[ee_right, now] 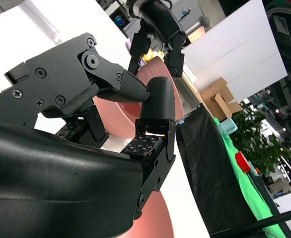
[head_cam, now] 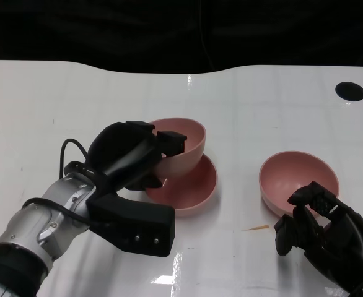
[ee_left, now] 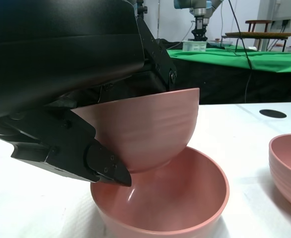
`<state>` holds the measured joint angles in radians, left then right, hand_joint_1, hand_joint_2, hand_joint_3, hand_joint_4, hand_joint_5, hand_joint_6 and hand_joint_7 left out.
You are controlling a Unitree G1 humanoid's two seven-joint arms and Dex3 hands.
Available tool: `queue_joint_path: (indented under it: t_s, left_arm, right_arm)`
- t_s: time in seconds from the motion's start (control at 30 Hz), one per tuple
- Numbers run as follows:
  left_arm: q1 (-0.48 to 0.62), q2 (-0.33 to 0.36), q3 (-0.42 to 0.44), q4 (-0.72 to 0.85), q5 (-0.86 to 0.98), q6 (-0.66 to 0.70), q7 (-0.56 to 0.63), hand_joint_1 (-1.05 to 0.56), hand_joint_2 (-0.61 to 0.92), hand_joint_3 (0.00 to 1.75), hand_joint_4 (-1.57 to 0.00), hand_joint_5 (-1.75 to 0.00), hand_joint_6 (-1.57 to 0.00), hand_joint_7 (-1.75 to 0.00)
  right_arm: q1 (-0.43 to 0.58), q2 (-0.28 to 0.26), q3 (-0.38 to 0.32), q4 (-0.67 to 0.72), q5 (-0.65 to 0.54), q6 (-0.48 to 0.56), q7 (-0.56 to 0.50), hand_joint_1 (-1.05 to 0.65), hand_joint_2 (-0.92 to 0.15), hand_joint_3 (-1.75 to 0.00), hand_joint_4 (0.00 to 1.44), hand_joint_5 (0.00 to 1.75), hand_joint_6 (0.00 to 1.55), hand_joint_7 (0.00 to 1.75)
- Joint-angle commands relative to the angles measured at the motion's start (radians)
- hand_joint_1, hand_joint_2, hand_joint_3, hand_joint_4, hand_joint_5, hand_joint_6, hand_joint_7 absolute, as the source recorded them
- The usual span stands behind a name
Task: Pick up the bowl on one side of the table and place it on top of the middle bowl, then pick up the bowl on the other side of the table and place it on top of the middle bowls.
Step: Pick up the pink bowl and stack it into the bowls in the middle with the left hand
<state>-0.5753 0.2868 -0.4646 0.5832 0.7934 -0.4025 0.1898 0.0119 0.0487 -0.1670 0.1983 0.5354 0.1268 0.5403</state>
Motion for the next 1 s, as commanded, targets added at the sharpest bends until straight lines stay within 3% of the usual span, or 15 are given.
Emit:
queue_joint_path:
  t_s: [0.03, 0.2, 0.27, 0.4, 0.47, 1.0]
  left_arm:
    - [-0.017, 0.0, -0.006, 0.01, 0.0, 0.008, 0.007, -0.03, 0.92, 0.05, -0.67, -1.75, -0.69, -1.41]
    - [-0.022, -0.007, -0.009, 0.015, -0.008, 0.007, -0.007, -0.03, 0.92, 0.04, -0.67, -1.75, -0.68, -1.45]
    - [-0.028, -0.015, -0.014, 0.021, -0.017, 0.002, -0.025, -0.06, 0.92, 0.04, -0.68, -1.71, -0.8, -1.15]
    - [-0.031, -0.022, -0.023, 0.024, -0.013, 0.002, -0.032, -0.05, 0.92, 0.09, -0.64, -1.74, -0.56, -1.65]
    - [-0.032, -0.025, -0.027, 0.031, -0.009, 0.002, -0.03, -0.03, 0.92, 0.09, -0.64, -1.75, -0.51, -1.73]
    - [-0.044, -0.033, -0.056, 0.088, 0.012, -0.003, 0.015, -0.04, 0.92, 0.06, -0.66, -1.75, -0.5, -1.75]
  right_arm:
    - [0.008, -0.009, -0.006, -0.011, 0.004, -0.003, 0.002, -0.08, -0.56, -0.98, 0.91, 1.66, 0.9, 1.3]
    - [0.008, -0.011, -0.005, -0.013, 0.003, -0.002, 0.0, -0.08, -0.55, -0.98, 0.9, 1.66, 0.9, 1.3]
    - [0.007, -0.012, -0.004, -0.012, 0.001, -0.004, 0.001, -0.08, -0.56, -0.99, 0.89, 1.68, 0.88, 1.33]
    - [0.007, -0.008, -0.006, -0.008, 0.006, -0.009, 0.006, -0.07, -0.56, -0.99, 0.89, 1.67, 0.87, 1.33]
    - [0.007, -0.004, -0.006, -0.008, 0.007, -0.012, 0.005, -0.07, -0.57, -0.98, 0.89, 1.67, 0.87, 1.33]
    - [0.006, -0.008, -0.005, -0.011, 0.011, 0.001, 0.005, -0.07, -0.57, -0.98, 0.89, 1.67, 0.89, 1.3]
